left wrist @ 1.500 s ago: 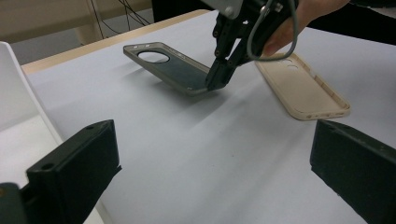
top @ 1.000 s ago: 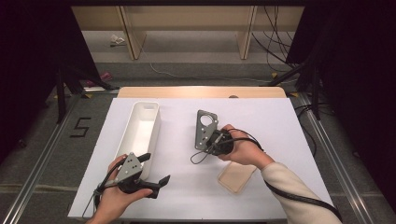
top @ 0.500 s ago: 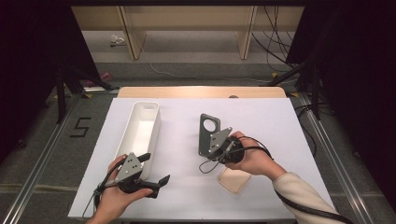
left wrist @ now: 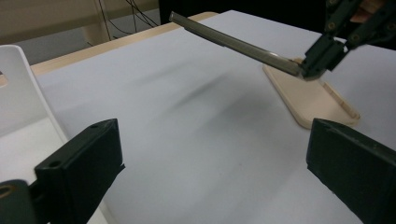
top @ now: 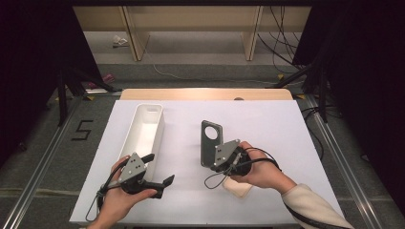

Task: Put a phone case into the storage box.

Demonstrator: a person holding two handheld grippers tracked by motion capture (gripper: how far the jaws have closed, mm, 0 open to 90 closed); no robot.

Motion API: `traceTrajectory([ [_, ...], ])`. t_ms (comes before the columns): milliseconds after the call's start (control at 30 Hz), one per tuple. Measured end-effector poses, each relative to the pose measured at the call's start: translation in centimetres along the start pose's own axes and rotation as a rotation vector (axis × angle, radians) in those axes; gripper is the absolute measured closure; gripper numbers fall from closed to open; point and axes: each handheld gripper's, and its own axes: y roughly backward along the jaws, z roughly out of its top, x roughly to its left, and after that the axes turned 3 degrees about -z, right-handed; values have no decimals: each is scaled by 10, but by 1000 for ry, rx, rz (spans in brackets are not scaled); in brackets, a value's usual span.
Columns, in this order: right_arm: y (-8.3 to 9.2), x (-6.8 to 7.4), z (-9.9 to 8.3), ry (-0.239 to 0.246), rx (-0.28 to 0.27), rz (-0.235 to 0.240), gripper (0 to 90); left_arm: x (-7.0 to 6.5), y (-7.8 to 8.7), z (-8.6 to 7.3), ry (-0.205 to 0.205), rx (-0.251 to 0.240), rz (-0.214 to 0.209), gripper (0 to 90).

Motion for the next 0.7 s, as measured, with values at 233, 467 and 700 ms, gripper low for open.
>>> traceTrajectory([
  [233,3,9,1,10,-14,-6,891,4,-20,31,13,12,-13,83],
  [467,4,17,2,15,-20,-6,891,12,-56,61,23,73,-6,115],
  [700,4,20,4,30,-19,-8,891,20,-93,79,84,182,-31,163],
])
